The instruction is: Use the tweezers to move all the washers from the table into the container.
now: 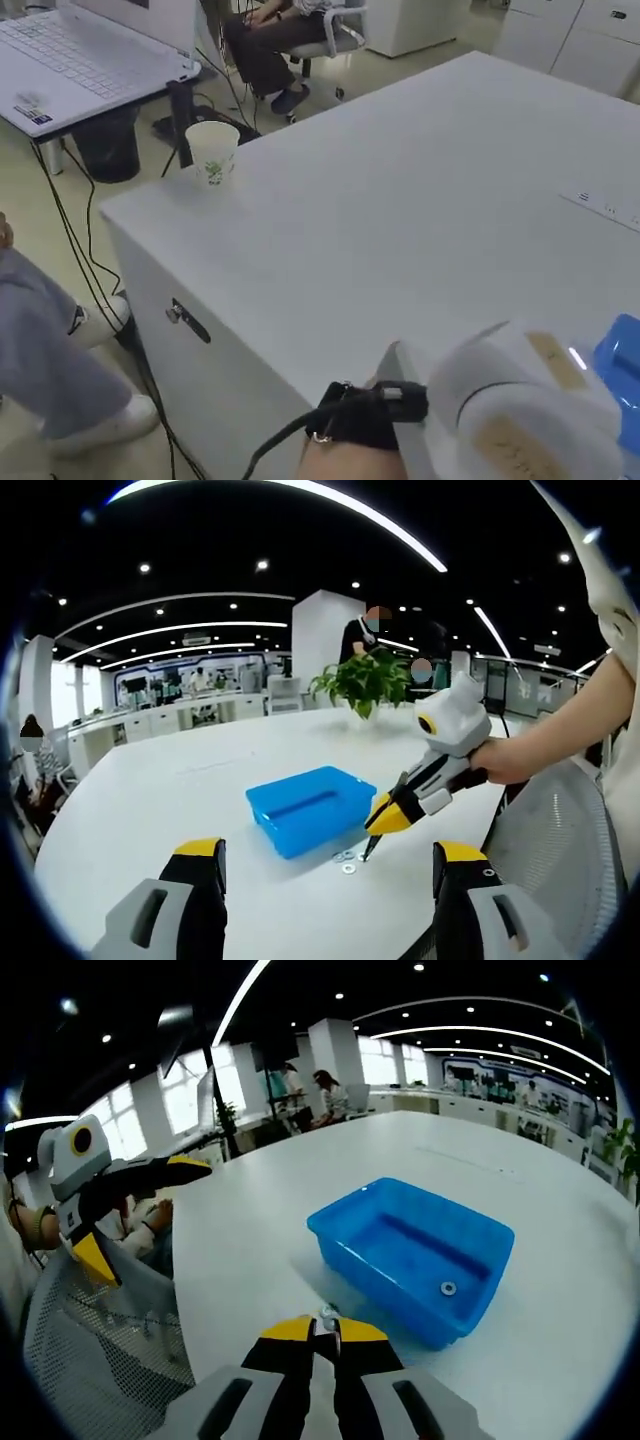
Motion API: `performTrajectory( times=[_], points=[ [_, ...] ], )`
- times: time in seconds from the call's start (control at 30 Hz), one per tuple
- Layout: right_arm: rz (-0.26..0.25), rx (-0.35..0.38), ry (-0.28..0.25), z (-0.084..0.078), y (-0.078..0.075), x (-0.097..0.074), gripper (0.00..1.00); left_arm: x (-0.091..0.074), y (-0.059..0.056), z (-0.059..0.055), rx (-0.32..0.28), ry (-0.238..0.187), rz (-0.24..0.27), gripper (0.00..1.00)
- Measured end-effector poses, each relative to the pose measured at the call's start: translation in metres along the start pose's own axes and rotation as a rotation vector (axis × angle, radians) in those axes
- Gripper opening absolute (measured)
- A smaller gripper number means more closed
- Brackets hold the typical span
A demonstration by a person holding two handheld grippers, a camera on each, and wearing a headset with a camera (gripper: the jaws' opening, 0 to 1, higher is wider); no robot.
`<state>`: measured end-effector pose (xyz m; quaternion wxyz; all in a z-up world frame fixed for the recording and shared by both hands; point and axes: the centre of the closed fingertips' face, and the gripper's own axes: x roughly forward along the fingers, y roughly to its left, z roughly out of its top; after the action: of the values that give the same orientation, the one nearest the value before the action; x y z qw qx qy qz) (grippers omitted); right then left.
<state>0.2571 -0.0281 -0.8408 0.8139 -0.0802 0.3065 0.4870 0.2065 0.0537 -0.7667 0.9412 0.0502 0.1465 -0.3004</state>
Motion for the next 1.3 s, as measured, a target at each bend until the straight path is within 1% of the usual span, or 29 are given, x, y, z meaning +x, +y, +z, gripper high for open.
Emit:
performTrajectory(
  times=[0.07,0.13,0.3,0.37,0.43,0.6,0.67,0.77,0.87,0.97,1.03,1.13,1.23,1.3],
  points=[
    [-0.003,-0.01,0.009,-0.003,0.001,-0.002,0.03,-0.001,-0.002,0.001,-0.001,-0.002,0.001,0.86],
    [-0.004,0.0,0.012,-0.005,0.0,-0.003,0.03,-0.002,-0.004,0.001,0.003,0.0,-0.002,0.86],
    [-0.005,-0.009,0.016,-0.005,0.0,-0.002,0.02,-0.002,-0.008,0.001,0.029,0.004,-0.008,0.86],
    [-0.013,-0.007,0.012,-0.002,0.0,-0.001,0.02,-0.002,-0.009,0.0,0.042,0.012,-0.006,0.86],
    [-0.012,-0.003,0.005,0.003,0.0,-0.001,0.02,-0.001,-0.008,0.0,0.044,0.017,-0.003,0.86],
    [-0.007,0.008,-0.03,0.025,0.006,-0.008,0.02,-0.001,-0.009,0.001,0.041,0.01,-0.008,0.86],
    [-0.008,0.013,-0.042,0.032,0.006,-0.011,0.02,-0.001,-0.009,0.002,0.036,0.004,-0.013,0.86],
    [-0.011,0.043,-0.07,0.044,0.006,-0.018,0.02,-0.001,-0.008,0.005,0.024,-0.007,-0.015,0.87],
    [-0.017,0.059,-0.084,0.052,0.005,-0.023,0.02,-0.001,-0.006,0.007,0.007,-0.019,-0.016,0.87],
    [-0.028,0.077,-0.084,0.056,0.002,-0.026,0.02,-0.001,-0.006,0.008,0.007,-0.024,-0.018,0.88],
    [-0.029,0.088,-0.087,0.059,0.0,-0.029,0.02,0.0,-0.006,0.008,0.02,-0.019,-0.018,0.88],
    [-0.042,0.131,-0.103,0.063,-0.006,-0.035,0.02,0.001,-0.008,0.006,0.025,-0.009,-0.023,0.87],
    [-0.048,0.137,-0.105,0.066,-0.009,-0.04,0.02,0.001,-0.008,0.009,0.014,-0.024,-0.027,0.87],
    [-0.054,0.139,-0.103,0.067,-0.012,-0.043,0.02,0.001,-0.008,0.009,0.017,-0.021,-0.025,0.87]
  ],
)
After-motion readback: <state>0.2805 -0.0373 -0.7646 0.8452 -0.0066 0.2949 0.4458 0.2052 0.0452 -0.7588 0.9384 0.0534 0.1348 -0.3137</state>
